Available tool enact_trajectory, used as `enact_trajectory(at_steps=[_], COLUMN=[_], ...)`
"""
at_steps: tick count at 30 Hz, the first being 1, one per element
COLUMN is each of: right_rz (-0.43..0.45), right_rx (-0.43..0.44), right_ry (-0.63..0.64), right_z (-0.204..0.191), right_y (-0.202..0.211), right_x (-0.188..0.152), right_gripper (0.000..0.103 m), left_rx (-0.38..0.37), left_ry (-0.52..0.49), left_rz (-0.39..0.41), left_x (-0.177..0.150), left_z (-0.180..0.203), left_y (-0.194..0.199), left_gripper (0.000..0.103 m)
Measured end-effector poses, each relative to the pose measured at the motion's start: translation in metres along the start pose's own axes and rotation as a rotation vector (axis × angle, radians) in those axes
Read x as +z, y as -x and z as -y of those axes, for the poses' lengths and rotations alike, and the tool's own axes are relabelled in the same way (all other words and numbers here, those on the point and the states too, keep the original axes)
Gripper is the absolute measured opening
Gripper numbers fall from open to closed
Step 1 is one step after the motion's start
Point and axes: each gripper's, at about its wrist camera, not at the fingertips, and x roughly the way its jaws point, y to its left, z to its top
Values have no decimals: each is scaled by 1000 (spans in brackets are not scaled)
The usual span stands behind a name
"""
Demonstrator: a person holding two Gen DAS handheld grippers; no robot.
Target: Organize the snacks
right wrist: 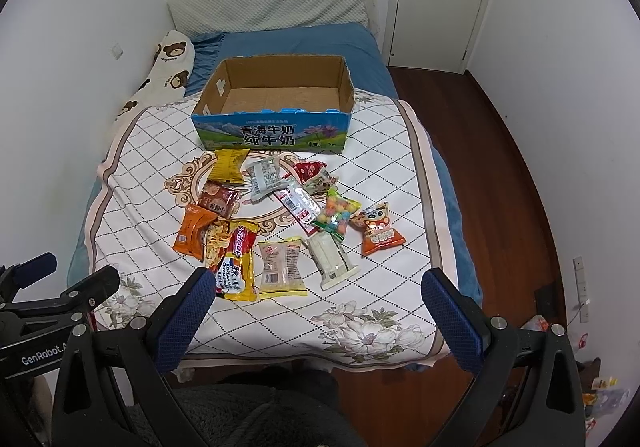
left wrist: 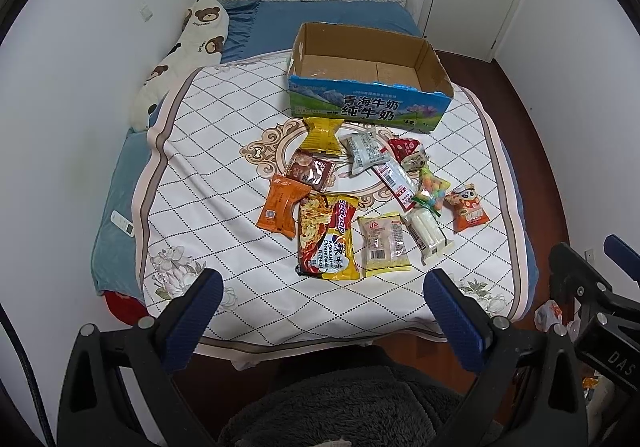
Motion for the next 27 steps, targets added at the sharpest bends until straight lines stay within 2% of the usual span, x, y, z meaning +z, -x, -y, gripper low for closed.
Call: enact_trajectory(at_steps=[27], right_rz=[5], right_rx=[10], right_ry=[5], right_z=[-5], right_y=[2], right_x=[-6], right_gripper=[103], left_rx=[-6], left_ry=[3], left_rz=[7], left_x=[-1], left_z=[-4], left_y=[3], left_gripper=[103])
